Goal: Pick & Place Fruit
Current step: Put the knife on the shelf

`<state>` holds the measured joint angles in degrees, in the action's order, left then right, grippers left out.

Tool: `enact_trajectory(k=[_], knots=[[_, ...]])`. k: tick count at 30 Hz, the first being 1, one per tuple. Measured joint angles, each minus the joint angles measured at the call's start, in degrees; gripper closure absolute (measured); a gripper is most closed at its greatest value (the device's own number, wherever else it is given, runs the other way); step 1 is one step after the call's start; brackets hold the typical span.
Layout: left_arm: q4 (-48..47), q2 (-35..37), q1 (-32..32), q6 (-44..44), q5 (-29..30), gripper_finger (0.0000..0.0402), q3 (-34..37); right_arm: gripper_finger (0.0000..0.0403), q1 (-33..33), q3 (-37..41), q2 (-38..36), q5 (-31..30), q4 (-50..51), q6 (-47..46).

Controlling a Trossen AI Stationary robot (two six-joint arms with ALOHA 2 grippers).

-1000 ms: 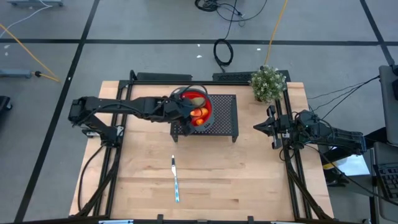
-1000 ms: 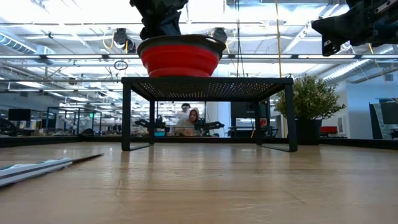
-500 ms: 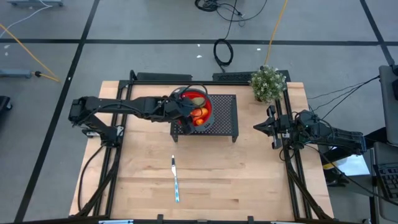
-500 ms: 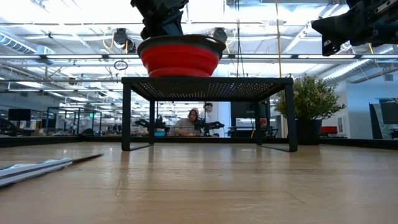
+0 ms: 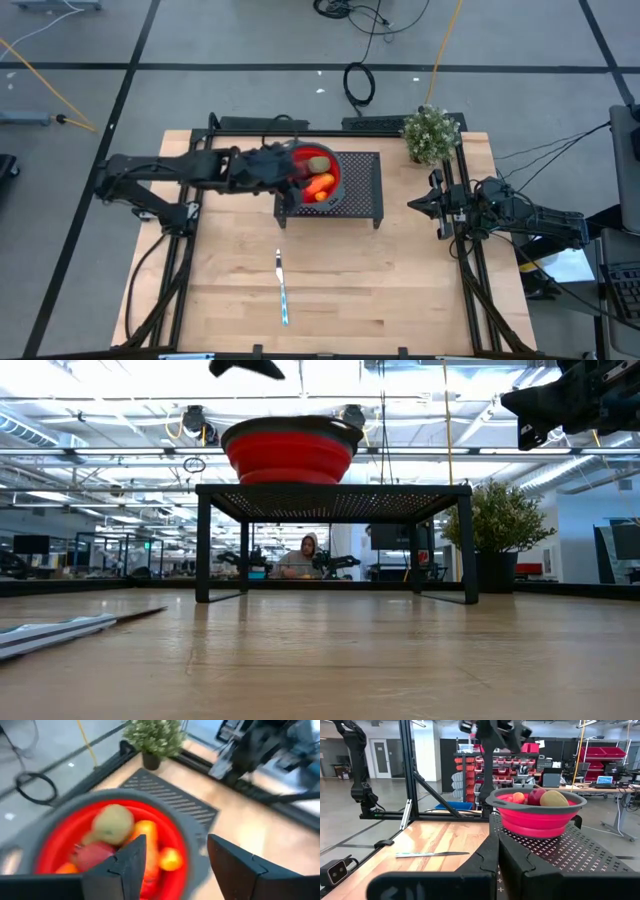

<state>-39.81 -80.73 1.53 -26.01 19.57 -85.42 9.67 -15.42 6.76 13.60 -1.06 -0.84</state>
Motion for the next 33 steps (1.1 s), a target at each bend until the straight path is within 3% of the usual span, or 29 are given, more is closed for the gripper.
enact_trajectory(k=[9,23,33], knots=[[-2.23,0.07,10.06,-21.14,-6.1,0.0248,-0.1,0.0403,0.0,0.0,0.0,0.01,0.02,0.02],[-5.53,-5.23,24.39,-48.97,-2.91,0.0315,-0.16,0.0403,0.0,-0.02,0.0,0.01,0.13,0.11],[-6.16,-11.87,30.46,-66.14,-6.36,0.0361,-0.08,0.0403,0.0,-0.04,0.18,0.05,0.04,0.46]])
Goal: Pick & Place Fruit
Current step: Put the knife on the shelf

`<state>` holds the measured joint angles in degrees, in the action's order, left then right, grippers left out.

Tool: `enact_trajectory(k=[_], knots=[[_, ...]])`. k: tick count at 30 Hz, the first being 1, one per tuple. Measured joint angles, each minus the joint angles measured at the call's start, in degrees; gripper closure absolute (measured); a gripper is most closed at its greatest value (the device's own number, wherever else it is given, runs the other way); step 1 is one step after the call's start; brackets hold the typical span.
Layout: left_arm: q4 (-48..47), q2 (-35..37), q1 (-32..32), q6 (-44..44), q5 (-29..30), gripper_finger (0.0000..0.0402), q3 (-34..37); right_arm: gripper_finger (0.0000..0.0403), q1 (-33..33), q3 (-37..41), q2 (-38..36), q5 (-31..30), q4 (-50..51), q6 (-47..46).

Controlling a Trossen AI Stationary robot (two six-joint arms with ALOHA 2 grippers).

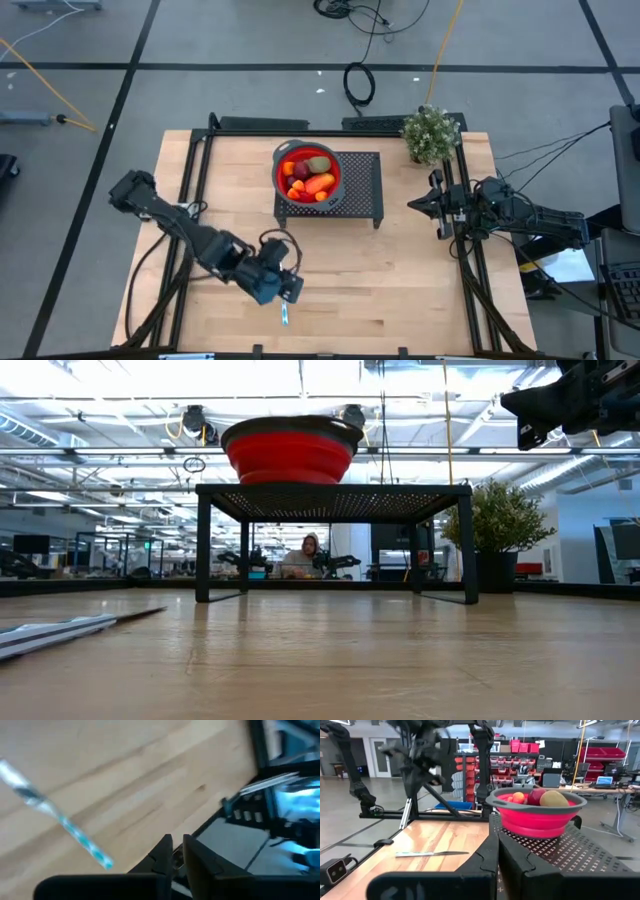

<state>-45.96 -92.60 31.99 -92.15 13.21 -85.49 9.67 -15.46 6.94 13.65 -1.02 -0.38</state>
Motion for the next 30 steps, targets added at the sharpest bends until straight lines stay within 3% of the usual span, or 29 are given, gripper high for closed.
enact_trajectory(k=[7,15,21,30], knots=[[-0.36,-5.73,2.22,-11.22,-5.1,0.0398,0.02,0.0403,0.0,0.0,-0.01,-0.02,0.06,0.0],[-0.39,-11.88,4.56,-23.36,-10.61,0.0388,0.02,0.0403,0.0,0.0,0.0,-0.02,0.02,0.0],[0.34,-15.81,5.33,-27.57,-11.23,0.0399,0.02,0.0403,0.0,0.0,0.0,-0.02,0.02,0.0],[2.11,-20.39,5.29,-28.68,-11.69,0.0347,0.02,0.0403,0.0,0.0,0.0,-0.02,0.02,0.0]])
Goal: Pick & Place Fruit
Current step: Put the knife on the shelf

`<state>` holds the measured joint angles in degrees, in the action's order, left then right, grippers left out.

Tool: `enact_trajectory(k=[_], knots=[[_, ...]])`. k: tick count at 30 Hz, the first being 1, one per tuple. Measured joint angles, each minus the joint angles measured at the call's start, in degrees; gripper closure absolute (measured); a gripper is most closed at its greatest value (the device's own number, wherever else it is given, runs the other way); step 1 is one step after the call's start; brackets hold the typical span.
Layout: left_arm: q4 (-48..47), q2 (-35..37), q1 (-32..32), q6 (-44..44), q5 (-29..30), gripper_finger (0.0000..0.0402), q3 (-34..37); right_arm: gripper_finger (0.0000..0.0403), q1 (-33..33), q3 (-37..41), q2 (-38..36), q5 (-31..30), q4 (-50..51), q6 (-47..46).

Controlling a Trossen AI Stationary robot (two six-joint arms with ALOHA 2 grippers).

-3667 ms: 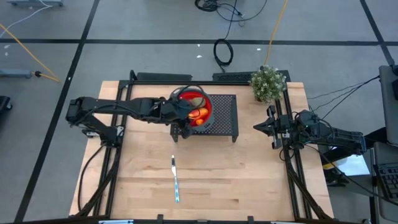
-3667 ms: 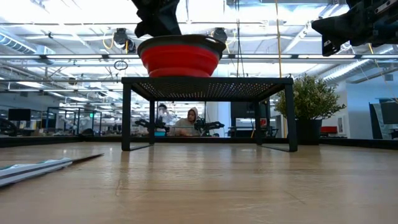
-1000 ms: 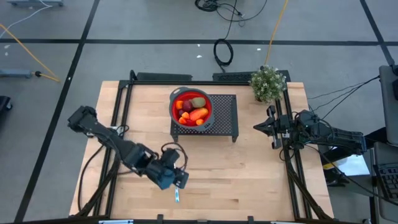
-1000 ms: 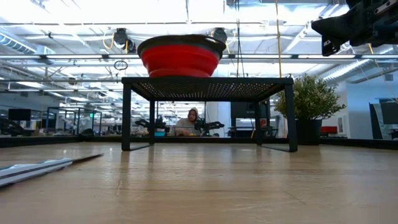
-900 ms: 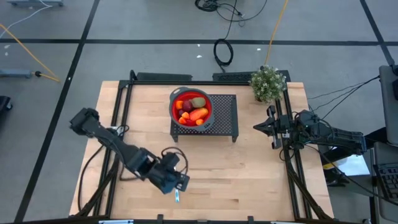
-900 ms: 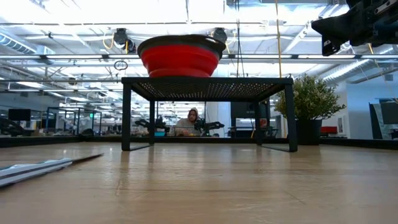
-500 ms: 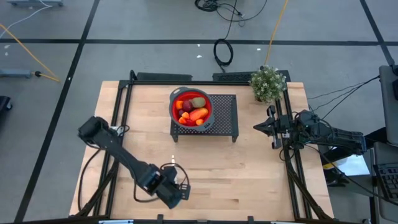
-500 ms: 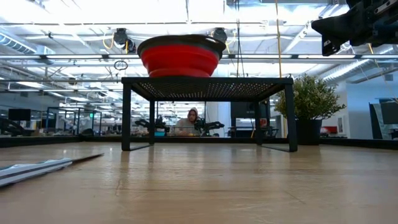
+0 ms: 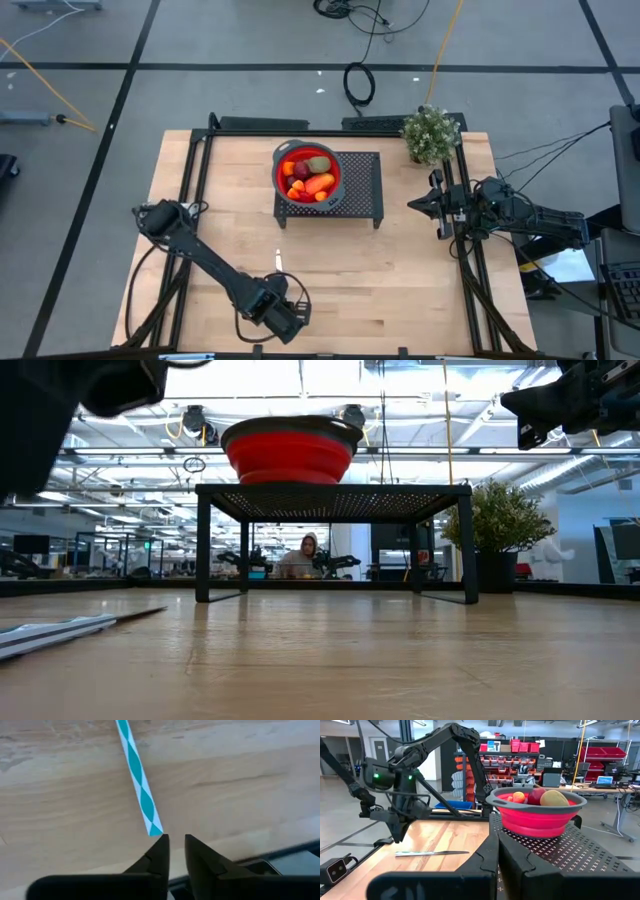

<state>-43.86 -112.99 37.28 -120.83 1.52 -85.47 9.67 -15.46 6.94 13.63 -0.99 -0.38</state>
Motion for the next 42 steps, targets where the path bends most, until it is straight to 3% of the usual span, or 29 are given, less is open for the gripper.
enact_trajectory(k=[14,21,30,42], knots=[[0.46,-2.68,0.0,-2.56,-0.05,0.0166,0.02,0.0403,0.0,0.0,0.0,0.0,0.0,0.0],[0.64,-4.13,0.0,-1.22,0.4,0.0115,0.02,0.0403,0.0,0.02,-0.01,0.0,-0.01,0.0],[1.09,-7.29,-0.02,-1.26,-0.94,0.0132,-0.04,0.0403,0.0,0.04,-0.02,0.0,-0.02,0.0],[0.23,-7.56,-0.13,-2.28,-3.0,0.0235,0.41,0.0403,0.0,0.04,-0.02,0.0,-0.02,0.0]])
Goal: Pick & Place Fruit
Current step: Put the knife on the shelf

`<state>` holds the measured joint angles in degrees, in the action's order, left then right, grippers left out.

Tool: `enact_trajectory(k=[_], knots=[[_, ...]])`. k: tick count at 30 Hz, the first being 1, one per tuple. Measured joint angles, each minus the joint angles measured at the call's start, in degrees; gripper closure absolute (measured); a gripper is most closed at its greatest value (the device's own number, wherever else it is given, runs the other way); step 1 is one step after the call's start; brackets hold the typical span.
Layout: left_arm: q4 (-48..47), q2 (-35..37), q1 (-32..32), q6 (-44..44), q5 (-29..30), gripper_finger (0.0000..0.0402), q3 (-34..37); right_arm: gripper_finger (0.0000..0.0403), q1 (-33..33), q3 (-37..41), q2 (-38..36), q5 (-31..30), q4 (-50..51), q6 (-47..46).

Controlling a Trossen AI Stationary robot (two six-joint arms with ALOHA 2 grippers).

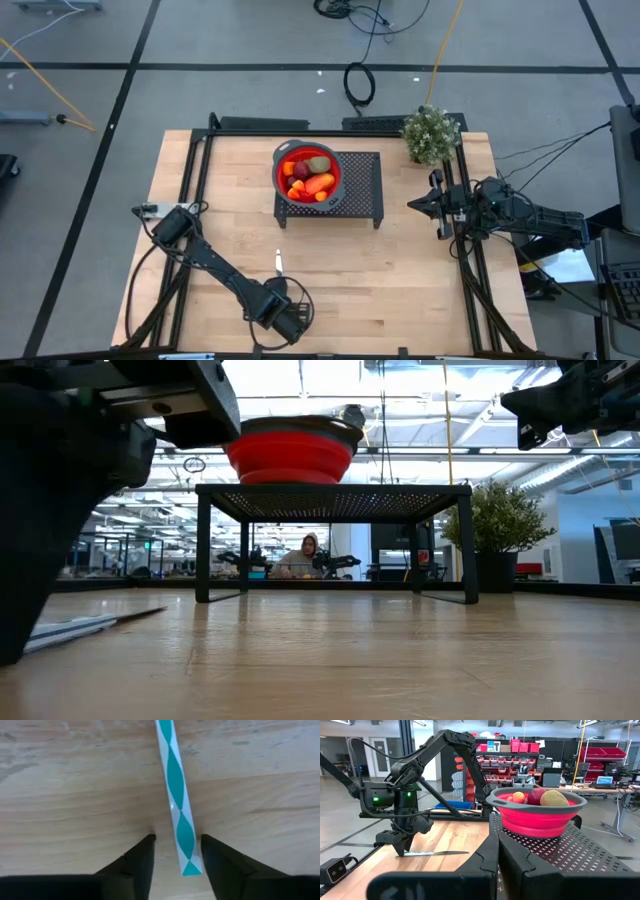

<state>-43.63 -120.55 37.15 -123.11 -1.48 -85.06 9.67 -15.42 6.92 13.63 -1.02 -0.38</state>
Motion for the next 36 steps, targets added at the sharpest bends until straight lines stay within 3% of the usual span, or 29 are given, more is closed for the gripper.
enact_trajectory(k=[14,26,31,36], knots=[[-1.45,-0.07,0.32,-0.07,1.76,0.0381,-0.02,0.0403,0.0,0.0,0.0,0.0,0.0,0.0],[-2.03,0.28,1.17,-0.34,2.66,0.036,0.12,0.0403,0.0,0.0,0.0,0.0,0.0,0.0],[-2.82,1.21,1.75,-0.28,5.67,0.0377,0.29,0.0403,-0.01,0.0,0.01,0.0,0.0,0.0],[-3.35,2.47,1.96,-0.24,11.03,0.0368,0.34,0.0403,0.0,0.0,0.0,0.0,0.0,0.0]])
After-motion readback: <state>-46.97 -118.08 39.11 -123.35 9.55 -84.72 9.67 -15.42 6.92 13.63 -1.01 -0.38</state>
